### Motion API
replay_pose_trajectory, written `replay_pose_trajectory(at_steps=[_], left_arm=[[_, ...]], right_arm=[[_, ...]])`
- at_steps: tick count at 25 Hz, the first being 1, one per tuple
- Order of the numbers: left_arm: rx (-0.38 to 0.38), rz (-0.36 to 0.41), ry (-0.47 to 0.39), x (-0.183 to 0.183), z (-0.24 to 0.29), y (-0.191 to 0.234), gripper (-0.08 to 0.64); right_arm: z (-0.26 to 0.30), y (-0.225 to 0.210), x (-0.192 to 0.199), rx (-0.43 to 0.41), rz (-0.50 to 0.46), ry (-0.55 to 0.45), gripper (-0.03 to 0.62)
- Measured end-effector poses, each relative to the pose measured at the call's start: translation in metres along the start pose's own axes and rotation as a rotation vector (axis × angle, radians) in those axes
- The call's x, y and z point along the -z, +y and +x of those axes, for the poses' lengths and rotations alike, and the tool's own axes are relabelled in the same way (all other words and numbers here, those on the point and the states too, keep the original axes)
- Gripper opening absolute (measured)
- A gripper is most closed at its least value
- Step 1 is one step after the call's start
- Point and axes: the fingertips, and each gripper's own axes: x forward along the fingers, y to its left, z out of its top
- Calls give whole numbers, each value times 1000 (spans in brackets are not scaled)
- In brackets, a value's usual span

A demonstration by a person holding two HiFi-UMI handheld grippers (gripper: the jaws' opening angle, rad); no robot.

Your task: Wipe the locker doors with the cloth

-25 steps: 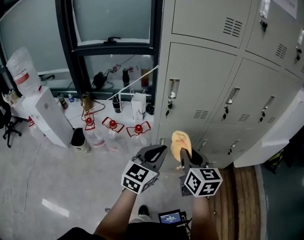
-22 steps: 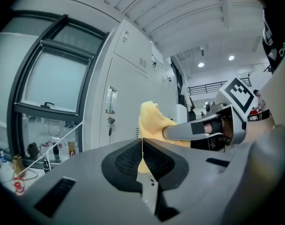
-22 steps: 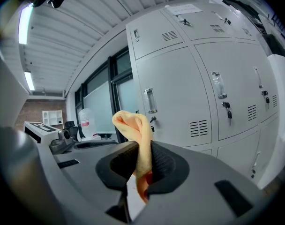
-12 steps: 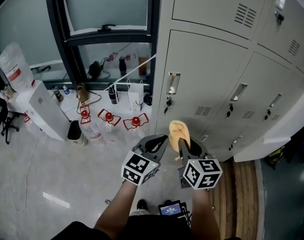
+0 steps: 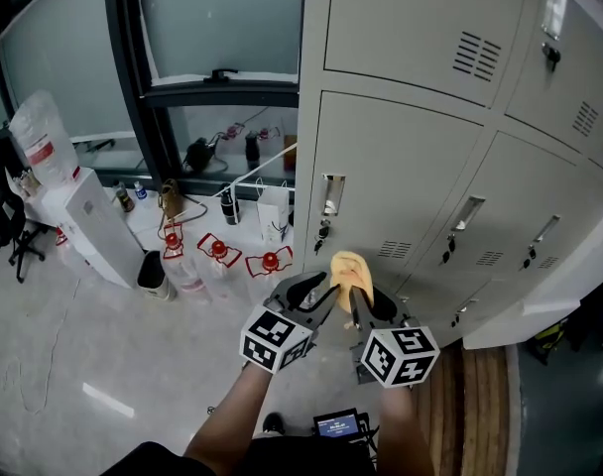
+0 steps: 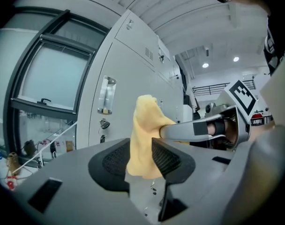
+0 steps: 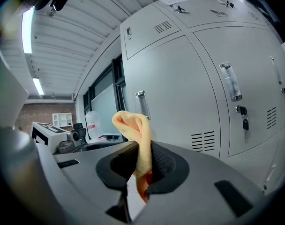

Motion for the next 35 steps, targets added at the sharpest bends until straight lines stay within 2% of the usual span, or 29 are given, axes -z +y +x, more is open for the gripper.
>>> replay_pose_trajectory(at_steps=[1, 4, 6, 7, 10, 14, 19, 23, 27, 31, 35], left_arm=[[9, -8, -1, -1, 2, -1, 155], [24, 6, -9, -7, 6, -5, 161], [4, 32, -8, -13, 7, -4, 133], [-11, 49, -4, -17, 7, -1, 69], [-27, 96, 6, -33, 6, 4, 41], [-59, 203, 10, -74, 8, 11, 38], [-153, 273, -56, -148, 8, 30, 37], [-191, 256, -119, -205, 4, 46, 37], [-215, 278, -144, -246, 2, 61, 37], [-226, 307, -162, -268, 3, 71, 37], [-205, 306, -174, -273, 8, 77, 37]], right_arm=[[0, 1, -1, -17, -3, -1, 72], [2, 2, -5, -58, 1, -4, 72], [2, 6, -10, -83, -6, -12, 72], [2, 8, -14, -92, -14, -18, 72], [3, 12, -28, -103, -39, -39, 72], [13, 19, -68, -93, -112, -81, 72], [31, 38, -142, -71, -240, -168, 72], [39, 54, -198, -29, -323, -238, 72], [49, 65, -237, -37, -348, -270, 72], [59, 69, -257, -22, -365, -278, 72], [67, 66, -264, -22, -372, -286, 72]])
